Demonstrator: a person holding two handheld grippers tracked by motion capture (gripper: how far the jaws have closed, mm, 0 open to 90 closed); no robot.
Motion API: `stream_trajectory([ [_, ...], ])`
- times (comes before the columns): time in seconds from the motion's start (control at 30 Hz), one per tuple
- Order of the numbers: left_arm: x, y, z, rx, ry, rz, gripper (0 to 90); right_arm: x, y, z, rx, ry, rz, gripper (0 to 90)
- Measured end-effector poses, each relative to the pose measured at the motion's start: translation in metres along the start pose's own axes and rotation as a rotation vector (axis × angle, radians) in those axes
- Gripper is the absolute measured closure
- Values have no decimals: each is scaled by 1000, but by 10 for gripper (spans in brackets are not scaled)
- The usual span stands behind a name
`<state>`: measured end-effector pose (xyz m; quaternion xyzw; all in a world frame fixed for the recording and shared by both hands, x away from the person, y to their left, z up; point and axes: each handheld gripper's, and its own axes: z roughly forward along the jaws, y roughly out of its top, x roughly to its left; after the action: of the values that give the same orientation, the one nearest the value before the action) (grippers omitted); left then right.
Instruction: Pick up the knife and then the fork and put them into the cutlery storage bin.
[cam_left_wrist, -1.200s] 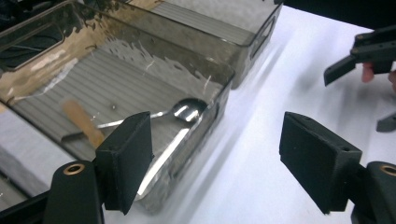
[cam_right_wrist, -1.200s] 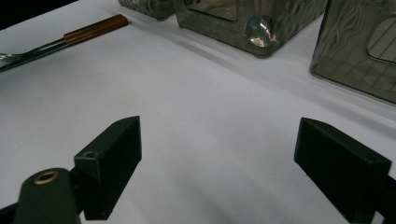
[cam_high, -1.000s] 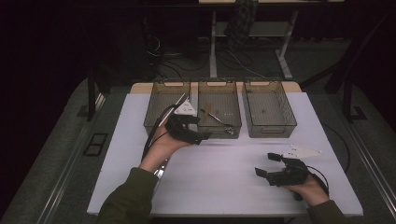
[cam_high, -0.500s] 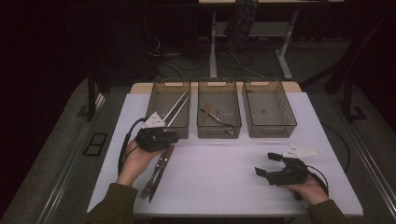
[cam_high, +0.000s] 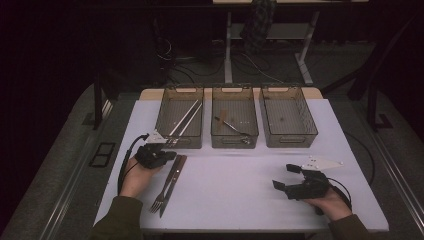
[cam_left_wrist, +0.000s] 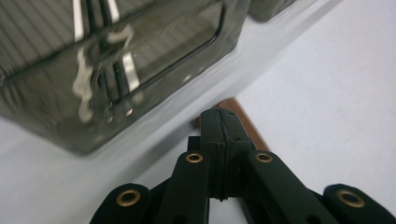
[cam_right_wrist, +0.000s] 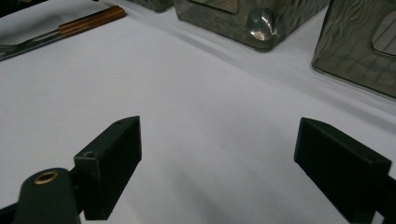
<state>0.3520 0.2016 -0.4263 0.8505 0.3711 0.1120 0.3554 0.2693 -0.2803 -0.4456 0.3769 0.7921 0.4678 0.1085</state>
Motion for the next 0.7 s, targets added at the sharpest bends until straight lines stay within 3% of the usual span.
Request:
stream_trajectory([
  [0.23,1,-9,7,81,0,-9,893,1,0,0,1,-2,-6,144],
  [0.7,-5,-6,12,85,-20,18,893,1,0,0,1,-3,-7,144],
])
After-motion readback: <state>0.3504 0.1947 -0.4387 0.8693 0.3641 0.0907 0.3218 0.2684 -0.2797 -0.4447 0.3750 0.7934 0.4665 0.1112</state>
